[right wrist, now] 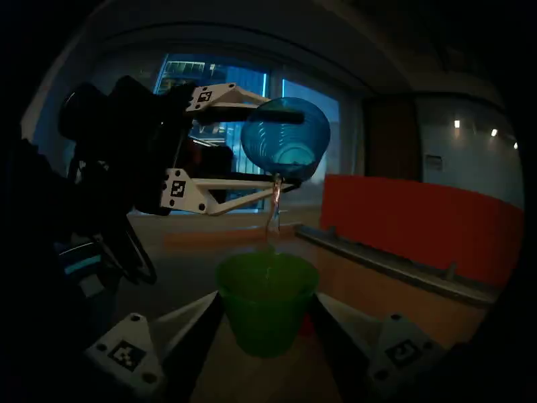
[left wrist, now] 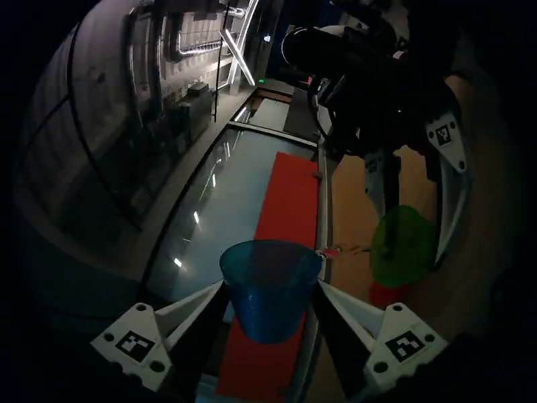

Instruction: Pour water

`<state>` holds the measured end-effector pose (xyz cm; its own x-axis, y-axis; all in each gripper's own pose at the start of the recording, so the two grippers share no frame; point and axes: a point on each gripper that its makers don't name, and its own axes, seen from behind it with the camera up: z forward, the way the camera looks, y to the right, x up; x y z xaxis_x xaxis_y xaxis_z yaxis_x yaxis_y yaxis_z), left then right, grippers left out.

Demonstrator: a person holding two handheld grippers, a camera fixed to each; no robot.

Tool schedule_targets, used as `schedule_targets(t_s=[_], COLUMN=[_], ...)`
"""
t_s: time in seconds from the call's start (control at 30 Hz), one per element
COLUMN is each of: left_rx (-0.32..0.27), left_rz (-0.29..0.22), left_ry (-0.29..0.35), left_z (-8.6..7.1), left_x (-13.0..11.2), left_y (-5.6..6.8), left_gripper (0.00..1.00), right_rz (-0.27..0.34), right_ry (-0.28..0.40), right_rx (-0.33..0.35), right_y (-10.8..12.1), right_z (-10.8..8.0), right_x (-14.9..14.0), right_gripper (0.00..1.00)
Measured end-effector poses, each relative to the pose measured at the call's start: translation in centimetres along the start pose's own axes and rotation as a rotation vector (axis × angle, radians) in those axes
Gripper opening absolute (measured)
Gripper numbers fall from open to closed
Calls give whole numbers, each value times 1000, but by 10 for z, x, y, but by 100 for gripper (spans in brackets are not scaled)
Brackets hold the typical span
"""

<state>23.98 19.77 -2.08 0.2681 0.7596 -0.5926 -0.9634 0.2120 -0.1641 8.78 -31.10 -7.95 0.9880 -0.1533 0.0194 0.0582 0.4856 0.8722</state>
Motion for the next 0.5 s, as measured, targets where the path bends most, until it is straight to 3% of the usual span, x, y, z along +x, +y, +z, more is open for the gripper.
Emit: schedule_targets(t_s=[0.5], left_rx=[17], left_rz=[64], left_ry=[2], left_z=[-1], left_x=[1], left_y=[-8], left_gripper=[82], right_rz=[-7], right_ry=[2], right_rx=[-3], right_y=[0], right_z=[-2], right_x=[1], right_gripper=[89])
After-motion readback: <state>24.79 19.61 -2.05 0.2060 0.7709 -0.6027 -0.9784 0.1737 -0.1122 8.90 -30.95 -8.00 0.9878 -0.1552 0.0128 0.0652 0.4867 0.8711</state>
